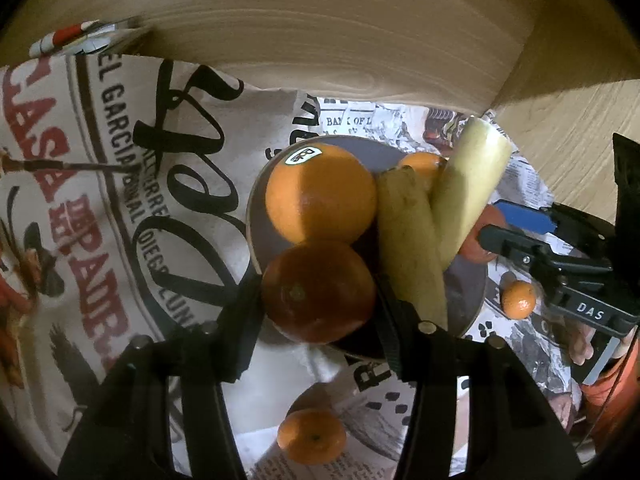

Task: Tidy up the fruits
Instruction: 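Grasp the red tomato and set it on the dark plate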

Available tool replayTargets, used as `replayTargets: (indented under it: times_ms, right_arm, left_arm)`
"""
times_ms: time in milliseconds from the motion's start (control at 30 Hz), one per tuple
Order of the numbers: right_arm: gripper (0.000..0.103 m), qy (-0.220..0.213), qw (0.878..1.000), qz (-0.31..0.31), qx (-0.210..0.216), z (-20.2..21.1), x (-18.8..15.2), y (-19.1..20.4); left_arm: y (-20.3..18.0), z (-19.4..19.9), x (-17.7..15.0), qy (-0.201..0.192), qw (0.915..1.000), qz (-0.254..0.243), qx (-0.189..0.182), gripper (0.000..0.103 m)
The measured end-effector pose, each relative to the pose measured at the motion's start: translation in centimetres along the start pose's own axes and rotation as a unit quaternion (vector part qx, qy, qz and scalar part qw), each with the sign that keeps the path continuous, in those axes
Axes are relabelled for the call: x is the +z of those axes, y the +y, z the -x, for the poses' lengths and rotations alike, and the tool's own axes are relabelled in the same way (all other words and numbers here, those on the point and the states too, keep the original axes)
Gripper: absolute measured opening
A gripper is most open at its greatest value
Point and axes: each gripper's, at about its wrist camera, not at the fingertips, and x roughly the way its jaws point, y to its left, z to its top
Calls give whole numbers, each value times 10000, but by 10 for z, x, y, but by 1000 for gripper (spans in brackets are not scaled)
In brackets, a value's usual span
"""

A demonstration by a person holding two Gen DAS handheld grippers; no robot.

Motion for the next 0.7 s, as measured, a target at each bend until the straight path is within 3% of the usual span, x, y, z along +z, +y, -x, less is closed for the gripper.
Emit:
replayTargets:
  times_ms: [133, 233, 467, 700]
  right_arm:
    - [48, -69, 10000, -29, 28, 7, 2, 1]
    - [49, -196, 9998, -23, 29, 19, 3, 4]
    - [52, -513, 9987, -71, -39, 52, -4, 7]
    - [53, -506, 9984, -228, -130, 67, -28, 4]
  left_arm:
    - [-5, 9, -1, -94, 9998, -121, 98, 56]
    - [-7, 23, -2, -326, 9992, -170, 157, 72]
    - [-8, 63, -12, -697, 9968, -205, 320, 73]
    - [-4, 79, -37, -667, 9962, -268, 498, 73]
